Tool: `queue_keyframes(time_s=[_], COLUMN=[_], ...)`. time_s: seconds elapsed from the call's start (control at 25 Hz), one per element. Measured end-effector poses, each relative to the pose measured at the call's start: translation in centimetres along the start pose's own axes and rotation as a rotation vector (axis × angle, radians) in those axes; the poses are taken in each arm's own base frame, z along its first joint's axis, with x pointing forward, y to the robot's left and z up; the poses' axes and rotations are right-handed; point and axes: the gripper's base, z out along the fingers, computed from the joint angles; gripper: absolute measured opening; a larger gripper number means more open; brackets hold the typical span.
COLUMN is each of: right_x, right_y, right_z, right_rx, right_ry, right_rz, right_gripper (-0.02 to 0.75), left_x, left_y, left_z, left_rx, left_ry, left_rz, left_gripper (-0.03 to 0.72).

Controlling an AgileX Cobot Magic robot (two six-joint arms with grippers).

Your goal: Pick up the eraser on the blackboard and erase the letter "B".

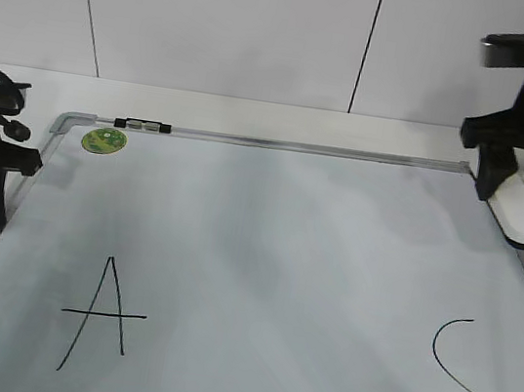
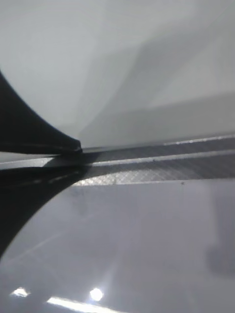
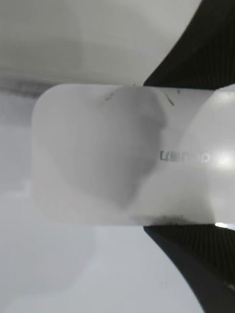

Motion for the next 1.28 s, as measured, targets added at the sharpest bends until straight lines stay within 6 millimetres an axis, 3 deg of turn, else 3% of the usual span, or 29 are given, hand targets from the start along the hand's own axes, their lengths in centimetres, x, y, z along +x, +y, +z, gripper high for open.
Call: queue_keyframes(time_s=[0.24, 0.36, 0.6, 0.8, 1.28], right_x=[2.4, 4.0, 4.8, 4.1, 3.5], right_y=[-4.8, -5.8, -5.1, -4.8, -4.0], right_z=[0.5, 0.8, 2.5, 3.3, 7.1], right_rx=[0.030, 0.034, -0.022, -0.049, -0.096], right_ry=[0.055, 0.062, -0.009, -0.084, -0.015], right_rz=[0.092, 0.098, 0.080, 0.004, -0.031], right_gripper=[0.562, 0.562, 0.562, 0.562, 0.562], left_x=[0.0, 0.0, 0.0, 0.0, 0.0], left_y=[0.0, 0.0, 0.0, 0.0, 0.0], left_z=[0.0, 0.0, 0.0, 0.0, 0.0], left_rx=[0.002, 0.002, 0.004, 0.005, 0.005], left_ry=[0.002, 0.004, 0.003, 0.003, 0.003], left_rz=[-0.001, -0.001, -0.002, -0.002, -0.001], left_gripper=[0.021, 0.021, 0.021, 0.021, 0.021])
